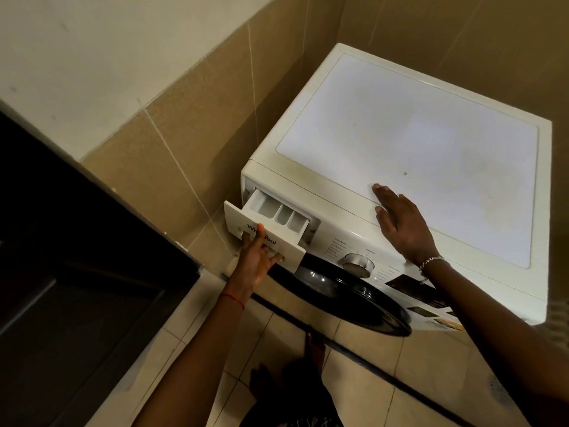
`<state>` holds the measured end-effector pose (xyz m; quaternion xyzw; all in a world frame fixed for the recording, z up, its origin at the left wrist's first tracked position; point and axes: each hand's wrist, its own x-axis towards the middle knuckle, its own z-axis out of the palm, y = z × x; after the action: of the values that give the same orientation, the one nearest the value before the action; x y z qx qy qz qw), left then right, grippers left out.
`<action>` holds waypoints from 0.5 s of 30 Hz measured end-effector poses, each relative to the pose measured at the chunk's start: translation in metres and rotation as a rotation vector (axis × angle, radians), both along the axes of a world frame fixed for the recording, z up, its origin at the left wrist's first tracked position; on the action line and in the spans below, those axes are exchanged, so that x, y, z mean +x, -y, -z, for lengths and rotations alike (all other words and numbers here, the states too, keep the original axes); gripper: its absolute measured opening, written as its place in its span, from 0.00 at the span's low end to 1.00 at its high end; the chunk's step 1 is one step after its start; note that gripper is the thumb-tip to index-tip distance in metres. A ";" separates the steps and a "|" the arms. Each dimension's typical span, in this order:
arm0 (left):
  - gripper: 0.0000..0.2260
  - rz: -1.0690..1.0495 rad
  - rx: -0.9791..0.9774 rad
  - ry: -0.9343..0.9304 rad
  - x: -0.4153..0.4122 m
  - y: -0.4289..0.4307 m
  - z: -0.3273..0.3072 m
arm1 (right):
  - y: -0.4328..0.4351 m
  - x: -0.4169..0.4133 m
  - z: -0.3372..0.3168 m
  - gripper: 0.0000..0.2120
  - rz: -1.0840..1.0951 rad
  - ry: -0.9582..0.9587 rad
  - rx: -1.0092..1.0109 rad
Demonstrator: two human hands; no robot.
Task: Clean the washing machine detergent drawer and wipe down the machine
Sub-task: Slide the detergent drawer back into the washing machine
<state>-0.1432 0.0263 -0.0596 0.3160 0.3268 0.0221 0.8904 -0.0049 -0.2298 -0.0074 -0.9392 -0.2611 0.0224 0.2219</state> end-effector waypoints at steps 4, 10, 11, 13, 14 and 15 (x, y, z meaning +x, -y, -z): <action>0.19 0.001 -0.002 -0.012 -0.024 -0.003 0.000 | -0.001 -0.002 -0.001 0.25 0.004 0.013 -0.021; 0.13 0.054 0.021 -0.013 -0.061 -0.012 0.007 | -0.005 -0.004 0.002 0.25 0.005 0.065 -0.084; 0.15 0.062 0.020 -0.017 -0.066 -0.012 0.005 | -0.005 -0.004 0.003 0.25 0.003 0.073 -0.094; 0.33 0.070 0.015 -0.012 -0.073 -0.014 0.004 | -0.004 -0.003 0.004 0.25 0.003 0.073 -0.107; 0.41 0.076 0.021 -0.008 -0.076 -0.014 0.003 | -0.004 -0.003 0.003 0.25 0.005 0.070 -0.111; 0.46 0.083 0.022 0.000 -0.077 -0.013 0.002 | -0.005 -0.004 0.003 0.25 0.005 0.070 -0.114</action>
<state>-0.2207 0.0398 -0.0616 0.3389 0.3131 -0.0110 0.8871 -0.0087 -0.2251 -0.0101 -0.9512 -0.2645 0.0037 0.1587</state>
